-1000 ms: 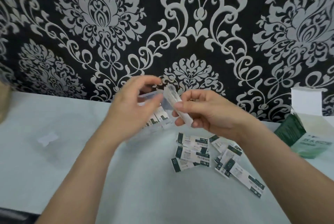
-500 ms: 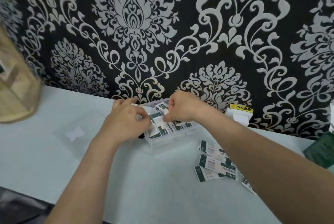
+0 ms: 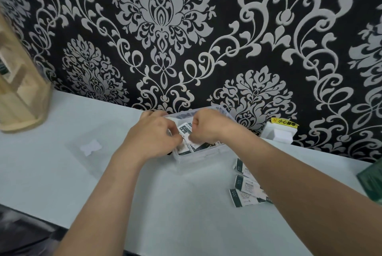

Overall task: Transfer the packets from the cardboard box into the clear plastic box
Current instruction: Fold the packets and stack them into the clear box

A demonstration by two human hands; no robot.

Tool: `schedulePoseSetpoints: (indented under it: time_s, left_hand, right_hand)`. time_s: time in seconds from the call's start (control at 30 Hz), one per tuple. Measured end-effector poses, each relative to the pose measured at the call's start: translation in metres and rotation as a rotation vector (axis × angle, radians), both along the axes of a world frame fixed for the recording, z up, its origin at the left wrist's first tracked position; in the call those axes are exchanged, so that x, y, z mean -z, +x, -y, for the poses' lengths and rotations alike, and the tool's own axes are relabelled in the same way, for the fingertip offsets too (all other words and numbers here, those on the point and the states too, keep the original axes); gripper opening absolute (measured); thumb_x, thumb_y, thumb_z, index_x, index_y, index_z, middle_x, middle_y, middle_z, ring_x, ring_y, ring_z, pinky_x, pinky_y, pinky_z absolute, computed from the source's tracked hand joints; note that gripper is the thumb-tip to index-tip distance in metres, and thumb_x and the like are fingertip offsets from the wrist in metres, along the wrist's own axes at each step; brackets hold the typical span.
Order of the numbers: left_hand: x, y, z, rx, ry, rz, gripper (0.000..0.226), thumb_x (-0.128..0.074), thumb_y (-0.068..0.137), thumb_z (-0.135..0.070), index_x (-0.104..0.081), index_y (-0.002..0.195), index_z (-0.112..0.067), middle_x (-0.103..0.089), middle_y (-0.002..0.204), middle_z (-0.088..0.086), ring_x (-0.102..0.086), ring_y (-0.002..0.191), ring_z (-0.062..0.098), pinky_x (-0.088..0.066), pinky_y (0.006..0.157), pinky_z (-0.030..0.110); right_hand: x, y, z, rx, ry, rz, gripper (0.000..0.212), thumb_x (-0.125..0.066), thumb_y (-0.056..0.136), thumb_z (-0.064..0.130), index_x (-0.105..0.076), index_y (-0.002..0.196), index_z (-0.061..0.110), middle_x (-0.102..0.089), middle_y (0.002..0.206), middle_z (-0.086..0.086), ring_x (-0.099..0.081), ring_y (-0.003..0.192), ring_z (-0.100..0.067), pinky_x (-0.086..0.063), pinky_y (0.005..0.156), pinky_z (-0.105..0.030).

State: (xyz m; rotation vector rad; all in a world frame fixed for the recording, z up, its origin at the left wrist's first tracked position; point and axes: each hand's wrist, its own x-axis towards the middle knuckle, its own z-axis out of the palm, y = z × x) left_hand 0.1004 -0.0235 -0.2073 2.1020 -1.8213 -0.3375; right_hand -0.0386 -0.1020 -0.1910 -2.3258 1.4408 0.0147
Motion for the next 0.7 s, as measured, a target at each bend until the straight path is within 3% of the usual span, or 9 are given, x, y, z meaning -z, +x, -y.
schedulePoseSetpoints:
  time_s: [0.13,0.27,0.37,0.7]
  left_hand:
    - [0.002,0.001,0.001,0.008,-0.110,0.001,0.021,-0.056,0.086,-0.040,-0.072,0.097,-0.035,-0.039,0.146,-0.011,-0.022,0.134,0.014,-0.033,0.101,0.032]
    - [0.003,0.000,0.004,0.048,-0.079,0.049,0.027,-0.051,0.089,-0.038,-0.074,0.104,-0.033,-0.034,0.150,-0.010,-0.016,0.135,0.015,-0.031,0.104,0.034]
    - [0.005,0.000,0.004,0.058,-0.024,0.051,0.028,-0.049,0.090,-0.037,-0.073,0.105,-0.035,-0.029,0.153,-0.009,-0.013,0.137,0.017,-0.029,0.109,0.038]
    - [0.003,-0.001,0.006,0.064,-0.022,0.058,0.031,-0.047,0.090,-0.033,-0.069,0.111,-0.038,-0.028,0.154,-0.006,-0.013,0.139,0.020,-0.028,0.112,0.042]
  right_hand:
    - [-0.001,0.000,-0.001,0.002,-0.028,-0.009,0.021,-0.072,0.076,0.026,-0.051,0.075,0.020,-0.063,0.075,0.001,-0.064,0.072,-0.020,-0.058,0.071,-0.033]
    - [-0.003,0.002,-0.005,-0.026,-0.101,-0.074,0.044,-0.076,0.070,0.043,-0.038,0.062,0.021,-0.048,0.060,0.004,-0.050,0.060,-0.017,-0.046,0.059,-0.030]
    - [-0.004,0.004,-0.008,-0.032,-0.147,-0.117,0.046,-0.076,0.071,0.038,-0.035,0.061,0.019,-0.046,0.059,0.003,-0.046,0.057,-0.018,-0.040,0.055,-0.028]
    - [-0.009,0.003,-0.013,-0.041,-0.171,-0.103,0.026,-0.063,0.084,0.025,-0.042,0.070,0.020,-0.053,0.071,0.002,-0.058,0.078,-0.022,-0.050,0.068,-0.032]
